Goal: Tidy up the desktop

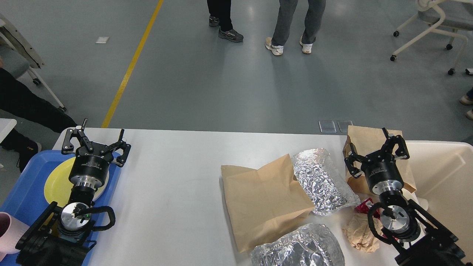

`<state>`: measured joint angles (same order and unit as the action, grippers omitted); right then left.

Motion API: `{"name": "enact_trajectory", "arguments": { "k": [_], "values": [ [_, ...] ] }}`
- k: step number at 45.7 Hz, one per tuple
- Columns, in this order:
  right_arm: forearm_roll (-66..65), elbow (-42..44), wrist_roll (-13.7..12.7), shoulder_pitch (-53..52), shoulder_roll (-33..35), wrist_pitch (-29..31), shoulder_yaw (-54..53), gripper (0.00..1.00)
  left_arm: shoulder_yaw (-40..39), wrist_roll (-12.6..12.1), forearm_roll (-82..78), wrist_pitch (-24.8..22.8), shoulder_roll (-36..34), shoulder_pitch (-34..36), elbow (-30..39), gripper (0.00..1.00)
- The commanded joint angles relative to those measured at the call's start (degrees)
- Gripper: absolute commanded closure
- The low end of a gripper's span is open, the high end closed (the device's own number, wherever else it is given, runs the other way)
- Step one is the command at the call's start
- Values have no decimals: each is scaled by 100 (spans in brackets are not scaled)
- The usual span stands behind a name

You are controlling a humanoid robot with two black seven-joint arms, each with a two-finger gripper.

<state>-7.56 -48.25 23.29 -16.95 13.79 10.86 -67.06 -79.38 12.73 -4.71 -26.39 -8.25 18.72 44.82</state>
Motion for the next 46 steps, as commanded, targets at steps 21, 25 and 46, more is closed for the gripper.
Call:
{"name": "enact_trajectory", "arguments": {
  "k": [21, 25, 46],
  "values": [
    [0, 0, 0, -1, 1, -4, 0, 0, 2, 19, 5, -173, 16, -9, -44, 4],
    [0, 0, 0, -1, 1, 4, 0, 0, 2, 19, 5, -173, 16, -9, -35, 4],
    [0, 0, 0, -1, 1, 4, 0, 0, 2, 19, 5, -173, 16, 0, -44, 4]
  ]
}}
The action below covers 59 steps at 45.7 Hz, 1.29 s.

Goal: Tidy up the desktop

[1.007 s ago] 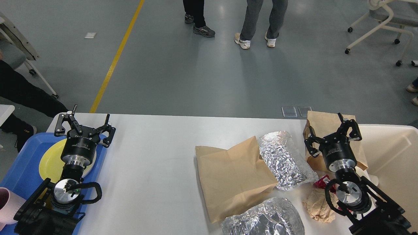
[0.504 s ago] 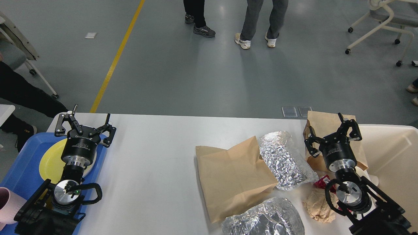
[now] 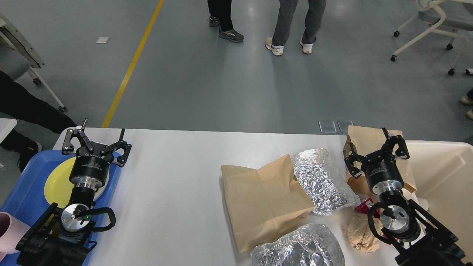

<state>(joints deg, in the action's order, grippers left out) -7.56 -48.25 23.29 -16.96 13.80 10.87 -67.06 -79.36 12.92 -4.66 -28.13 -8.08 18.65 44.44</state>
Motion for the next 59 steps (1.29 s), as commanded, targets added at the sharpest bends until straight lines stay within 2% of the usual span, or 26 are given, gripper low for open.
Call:
{"name": "enact_trajectory", "arguments": {
  "k": [1, 35, 59],
  "values": [
    [0, 0, 0, 0, 0, 3, 0, 0, 0, 0, 0, 0, 0, -2, -6, 4],
    [18, 9, -9, -422, 167, -32, -167, 0, 0, 0, 0, 0, 0, -2, 3, 4],
    [35, -44, -18, -114, 26, 12, -44, 0, 0, 9, 0, 0, 0, -2, 3, 4]
  ]
}}
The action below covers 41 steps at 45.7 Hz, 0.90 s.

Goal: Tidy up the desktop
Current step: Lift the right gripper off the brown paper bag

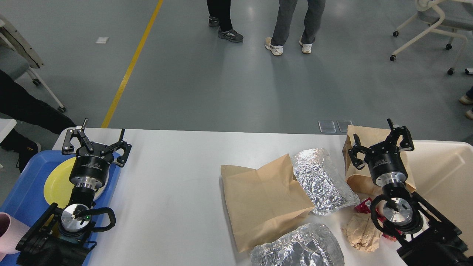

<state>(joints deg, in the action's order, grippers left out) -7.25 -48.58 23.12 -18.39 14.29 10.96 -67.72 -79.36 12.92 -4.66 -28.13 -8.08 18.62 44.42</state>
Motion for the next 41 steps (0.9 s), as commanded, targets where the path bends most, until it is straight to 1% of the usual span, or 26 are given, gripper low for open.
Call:
{"name": "enact_trajectory", "arguments": {
  "k": [1, 11, 29, 36, 41],
  "values": [
    [4, -11, -1, 29, -23, 3, 22, 0, 0, 0, 0, 0, 0, 1, -3, 4],
    [-5, -11, -18, 20, -23, 3, 136, 0, 0, 0, 0, 0, 0, 1, 5, 4],
    [-5, -345, -53, -147, -120, 82, 277, 0, 0, 0, 0, 0, 0, 1, -3, 4],
    [-5, -451, -18, -243, 73, 20, 857, 0, 0, 0, 0, 0, 0, 1, -3, 4],
    [-14, -354, -9, -305, 82, 38, 866, 0, 0, 0, 0, 0, 0, 1, -3, 4]
  ]
}}
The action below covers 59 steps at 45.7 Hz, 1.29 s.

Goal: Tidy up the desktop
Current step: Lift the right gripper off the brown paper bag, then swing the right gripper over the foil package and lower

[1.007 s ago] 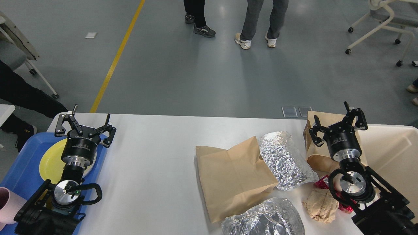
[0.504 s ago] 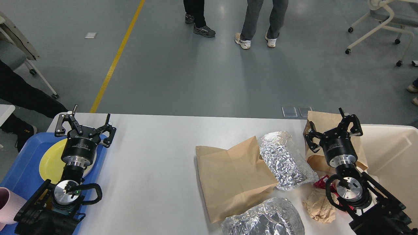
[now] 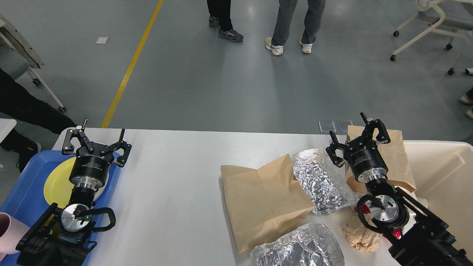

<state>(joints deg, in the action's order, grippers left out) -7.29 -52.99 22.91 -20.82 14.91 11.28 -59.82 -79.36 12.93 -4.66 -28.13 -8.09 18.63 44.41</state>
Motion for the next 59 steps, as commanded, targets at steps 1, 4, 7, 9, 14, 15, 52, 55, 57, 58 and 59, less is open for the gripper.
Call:
{"name": "enact_trajectory", "arguments": {
  "k": [1, 4, 7, 9, 14, 15, 52, 55, 57, 58, 59],
  "values": [
    [-9, 104, 12, -63, 21, 6, 76, 0, 0, -1, 0, 0, 0, 0, -3, 4],
    [-9, 122, 12, -71, 21, 15, 93, 0, 0, -1, 0, 0, 0, 0, -3, 4],
    [0, 96, 21, -98, 73, 32, 190, 0, 0, -1, 0, 0, 0, 0, -3, 4],
    [0, 78, 21, -167, 222, 32, 330, 0, 0, -1, 0, 0, 0, 0, 6, 4],
    [9, 87, 30, -799, 969, 67, 1338, 0, 0, -1, 0, -9, 0, 0, 6, 4],
    [9, 87, 30, -957, 1092, 68, 1646, 0, 0, -1, 0, 0, 0, 0, -3, 4],
    [167, -220, -119, -9044, -251, 3617, 12310, 0, 0, -1, 0, -9, 0, 0, -3, 4],
    [158, -536, -312, -9465, -409, 3785, 12319, 0, 0, -1, 0, -9, 0, 0, -3, 4],
    [167, -878, -558, -9860, -541, 3777, 12345, 0, 0, -1, 0, -9, 0, 0, 6, 4],
    [167, -1063, -707, -10062, -585, 3768, 12345, 0, 0, -1, 0, 0, 0, 0, 6, 4],
    [167, -1247, -883, -10273, -612, 3768, 12336, 0, 0, -1, 0, 0, 0, 0, 6, 4]
  ]
}}
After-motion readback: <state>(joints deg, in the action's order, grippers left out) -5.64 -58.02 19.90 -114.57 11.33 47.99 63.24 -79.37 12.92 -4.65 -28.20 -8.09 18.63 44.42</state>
